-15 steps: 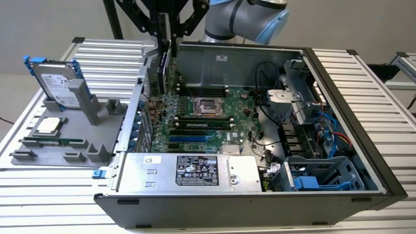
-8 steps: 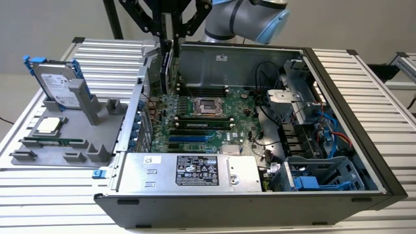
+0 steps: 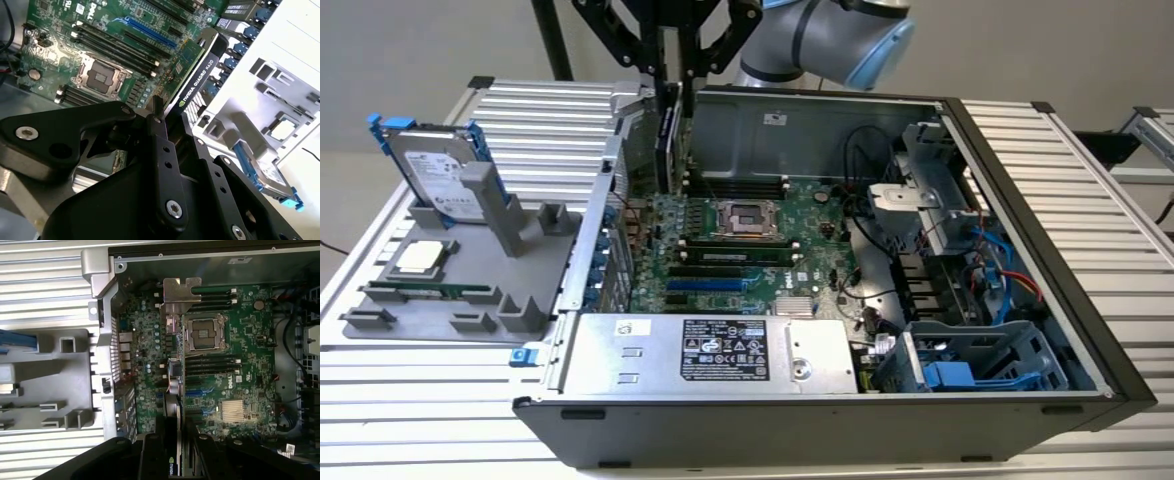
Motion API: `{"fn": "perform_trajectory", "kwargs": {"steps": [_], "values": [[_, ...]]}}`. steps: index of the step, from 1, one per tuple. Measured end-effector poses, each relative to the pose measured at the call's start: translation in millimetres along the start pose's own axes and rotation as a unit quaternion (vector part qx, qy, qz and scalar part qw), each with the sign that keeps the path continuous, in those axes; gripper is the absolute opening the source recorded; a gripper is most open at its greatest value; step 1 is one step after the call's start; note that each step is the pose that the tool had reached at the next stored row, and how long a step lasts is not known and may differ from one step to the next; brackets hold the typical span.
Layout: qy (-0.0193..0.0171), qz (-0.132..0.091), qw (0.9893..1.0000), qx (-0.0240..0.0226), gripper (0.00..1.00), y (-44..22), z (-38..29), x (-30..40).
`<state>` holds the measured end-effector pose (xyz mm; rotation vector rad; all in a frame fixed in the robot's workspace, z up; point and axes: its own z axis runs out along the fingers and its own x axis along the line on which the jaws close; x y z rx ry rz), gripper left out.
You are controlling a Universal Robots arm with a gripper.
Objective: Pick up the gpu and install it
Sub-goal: 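Pick up the gpu and move the gpu toward the slot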
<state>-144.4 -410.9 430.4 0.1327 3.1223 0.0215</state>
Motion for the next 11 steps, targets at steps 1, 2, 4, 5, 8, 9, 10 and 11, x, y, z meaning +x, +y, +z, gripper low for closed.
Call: {"fn": "perform_trajectory", "kwargs": {"steps": [1, 2, 4, 5, 8, 9, 10, 11], "values": [[0.0000, 0.000, 1.0000, 0.0000, 0.00, 0.1, 0.0, -0.7], [0.0000, 0.000, 1.0000, 0.0000, 0.00, 0.1, 0.0, -1.3], [0.0000, 0.000, 1.0000, 0.0000, 0.00, 0.2, 0.1, -2.6], [0.0000, 0.000, 1.0000, -0.0001, 0.00, 0.3, 0.1, -3.2], [0.0000, 0.000, 1.0000, 0.0000, 0.00, 0.4, 0.1, -5.1], [0.0000, 0.000, 1.0000, 0.0000, 0.00, 0.5, 0.1, -5.8], [0.0000, 0.000, 1.0000, 0.0000, 0.00, 0.5, 0.2, -6.4], [0.0000, 0.000, 1.0000, 0.0000, 0.00, 0.6, 0.2, -7.1]]}}
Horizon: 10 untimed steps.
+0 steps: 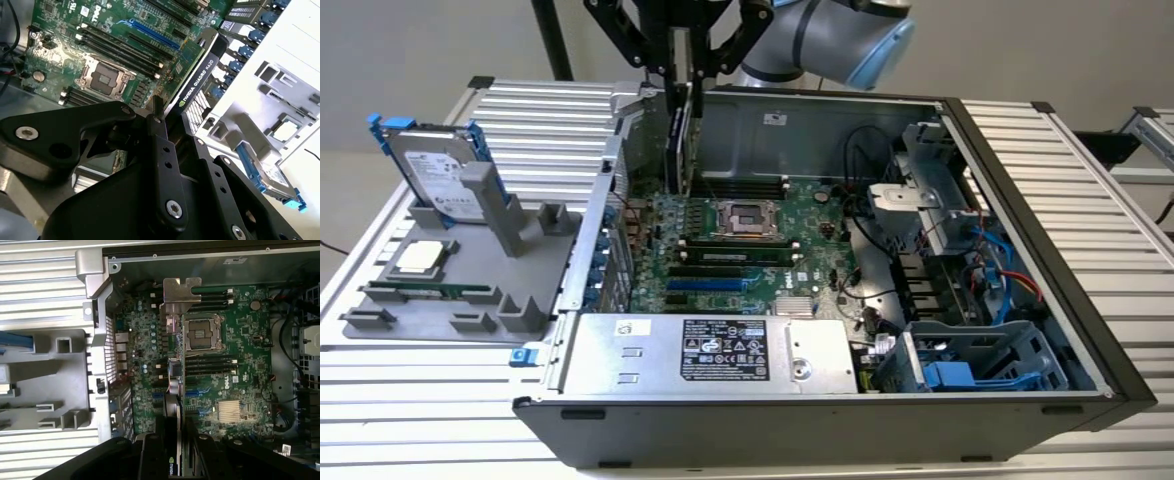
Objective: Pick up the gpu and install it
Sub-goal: 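Pick up the gpu and move the gpu toward the slot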
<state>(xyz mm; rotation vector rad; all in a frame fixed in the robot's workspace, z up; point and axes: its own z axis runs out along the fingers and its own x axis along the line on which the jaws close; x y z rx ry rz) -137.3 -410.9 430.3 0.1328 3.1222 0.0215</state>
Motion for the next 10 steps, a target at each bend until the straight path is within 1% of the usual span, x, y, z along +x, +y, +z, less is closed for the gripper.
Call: {"fn": "perform_trajectory", "kwargs": {"steps": [10], "values": [[0.0000, 0.000, 1.0000, 0.0000, 0.00, 0.6, 0.1, -6.6]]}}
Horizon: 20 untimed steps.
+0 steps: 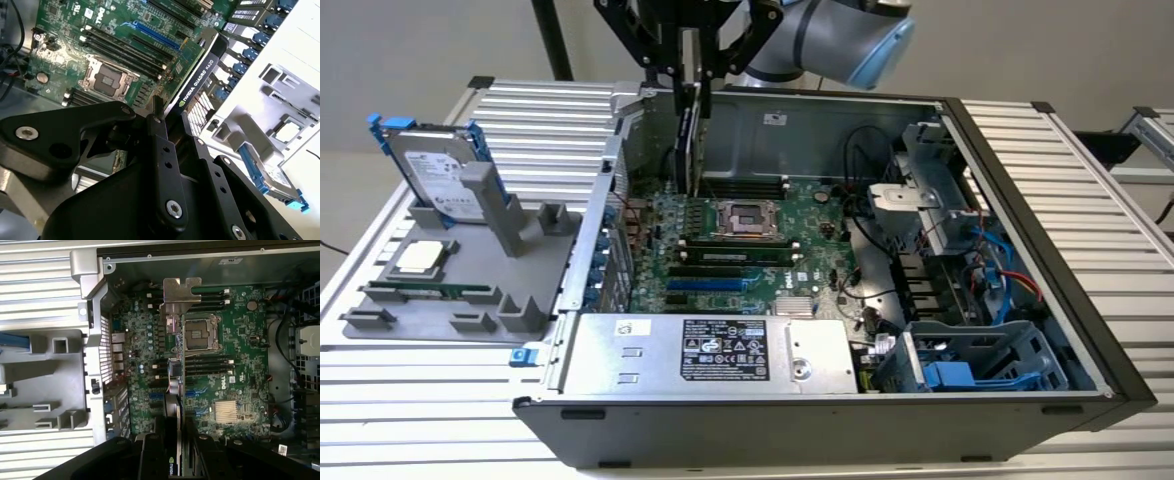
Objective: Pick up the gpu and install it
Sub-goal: 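Pick up the gpu and move the gpu toward the slot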
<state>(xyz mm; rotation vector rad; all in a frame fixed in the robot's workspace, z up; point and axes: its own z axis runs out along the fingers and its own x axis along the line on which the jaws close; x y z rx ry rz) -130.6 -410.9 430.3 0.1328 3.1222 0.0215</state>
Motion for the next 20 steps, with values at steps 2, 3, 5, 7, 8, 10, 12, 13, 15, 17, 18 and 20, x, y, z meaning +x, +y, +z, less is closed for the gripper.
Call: {"fn": "perform_trajectory", "kwargs": {"steps": [2, 3, 5, 7, 8, 10, 12, 13, 15, 17, 18, 20], "values": [[0.0000, 0.000, 1.0000, 0.0000, 0.00, 0.1, 0.0, -1.4], [0.0000, 0.000, 1.0000, 0.0000, 0.00, 0.2, 0.0, -2.1], [0.0000, 0.000, 1.0000, 0.0000, 0.00, 0.3, 0.0, -3.7], [0.0000, 0.000, 1.0000, 0.0000, 0.00, 0.5, 0.1, -5.6], [0.0000, 0.000, 1.0000, 0.0000, 0.00, 0.6, 0.1, -6.7], [0.0000, 0.000, 1.0000, 0.0000, 0.00, 0.8, 0.1, -9.1], [0.0000, 0.000, 1.0000, 0.0000, 0.00, 1.0, 0.2, -11.4], [0.0000, 0.000, 1.0000, 0.0000, 0.00, 1.1, 0.2, -12.5], [0.0000, 0.000, 1.0000, 0.0000, 0.00, 1.2, 0.3, -14.8], [0.0000, 0.000, 1.0000, 0.0000, 0.00, 1.4, 0.3, -16.9], [0.0000, 0.000, 1.0000, 0.0001, 0.00, 1.5, 0.3, -17.9], [0.0000, 0.000, 1.0000, 0.0000, 0.00, 1.7, 0.3, -19.9]]}}
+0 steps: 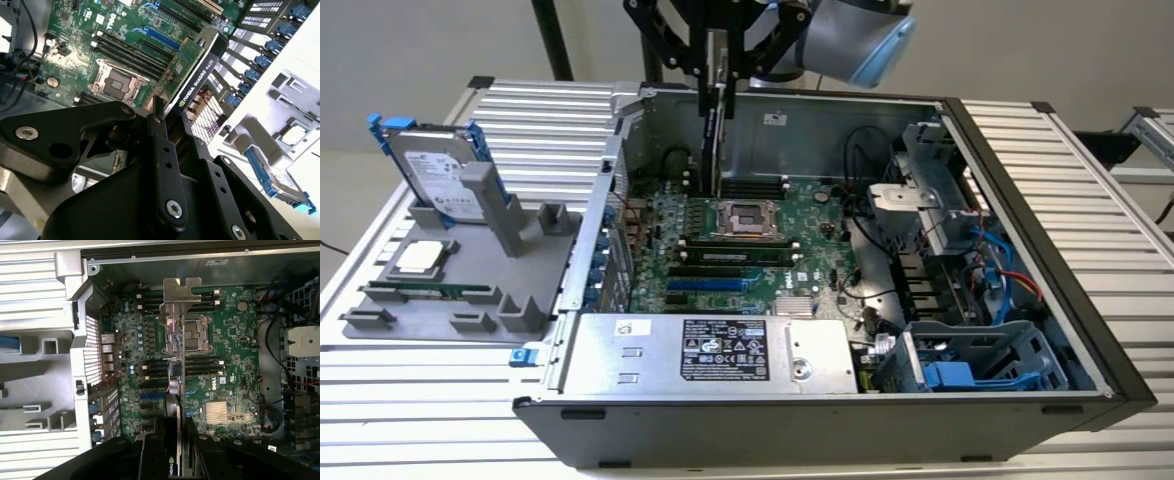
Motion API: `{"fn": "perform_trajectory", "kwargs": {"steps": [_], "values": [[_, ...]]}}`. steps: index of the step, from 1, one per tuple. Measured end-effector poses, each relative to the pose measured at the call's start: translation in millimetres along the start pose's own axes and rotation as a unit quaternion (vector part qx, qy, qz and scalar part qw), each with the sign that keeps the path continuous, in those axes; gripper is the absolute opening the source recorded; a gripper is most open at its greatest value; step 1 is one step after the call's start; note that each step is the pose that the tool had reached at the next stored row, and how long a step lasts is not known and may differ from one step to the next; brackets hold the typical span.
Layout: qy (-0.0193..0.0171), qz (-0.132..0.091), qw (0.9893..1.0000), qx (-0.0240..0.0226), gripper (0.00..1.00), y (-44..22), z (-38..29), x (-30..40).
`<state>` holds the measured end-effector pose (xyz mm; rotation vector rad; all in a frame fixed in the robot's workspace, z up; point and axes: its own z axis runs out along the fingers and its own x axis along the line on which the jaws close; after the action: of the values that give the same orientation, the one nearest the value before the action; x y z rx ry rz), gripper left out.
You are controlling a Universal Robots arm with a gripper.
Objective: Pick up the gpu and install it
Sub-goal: 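Pick up the gpu and move the gpu toward the slot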
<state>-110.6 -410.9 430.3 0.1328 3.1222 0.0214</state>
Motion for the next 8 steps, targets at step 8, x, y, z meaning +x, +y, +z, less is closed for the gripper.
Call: {"fn": "perform_trajectory", "kwargs": {"steps": [8], "values": [[0.0000, 0.000, 1.0000, 0.0000, 0.00, 0.7, 0.1, -7.6]]}}
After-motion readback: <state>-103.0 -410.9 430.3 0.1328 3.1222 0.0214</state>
